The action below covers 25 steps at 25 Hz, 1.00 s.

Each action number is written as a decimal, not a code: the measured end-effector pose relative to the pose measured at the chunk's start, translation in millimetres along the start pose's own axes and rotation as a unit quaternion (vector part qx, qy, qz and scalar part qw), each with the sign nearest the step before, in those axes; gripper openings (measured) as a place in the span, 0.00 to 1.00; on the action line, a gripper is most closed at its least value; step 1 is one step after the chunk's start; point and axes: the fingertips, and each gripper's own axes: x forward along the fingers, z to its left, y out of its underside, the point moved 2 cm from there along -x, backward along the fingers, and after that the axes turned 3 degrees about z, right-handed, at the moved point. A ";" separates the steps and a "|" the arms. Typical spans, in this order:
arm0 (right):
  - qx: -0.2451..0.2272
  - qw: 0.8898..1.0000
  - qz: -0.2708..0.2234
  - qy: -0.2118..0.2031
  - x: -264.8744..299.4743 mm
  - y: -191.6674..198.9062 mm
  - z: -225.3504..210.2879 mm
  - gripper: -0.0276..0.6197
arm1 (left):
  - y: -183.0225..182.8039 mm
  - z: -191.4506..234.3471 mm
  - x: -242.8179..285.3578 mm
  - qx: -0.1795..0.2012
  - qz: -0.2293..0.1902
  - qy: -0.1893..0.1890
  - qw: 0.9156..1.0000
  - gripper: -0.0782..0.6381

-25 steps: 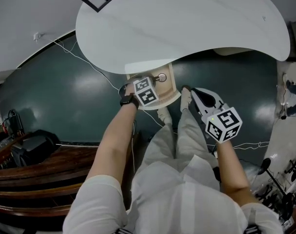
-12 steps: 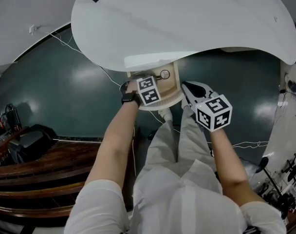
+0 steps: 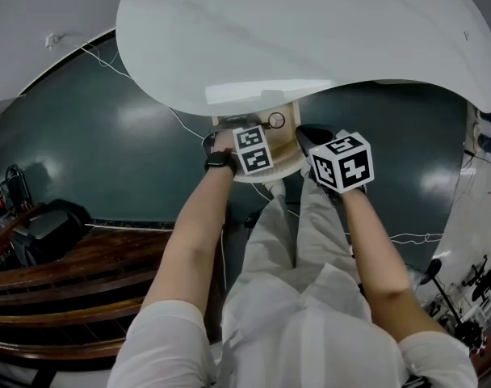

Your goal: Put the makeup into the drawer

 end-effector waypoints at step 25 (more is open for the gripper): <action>0.006 1.000 -0.008 -0.008 -7.6 5.2 5.9 0.06 | 1.4 2.4 -7.5 -0.012 -0.014 -0.004 1.000 0.28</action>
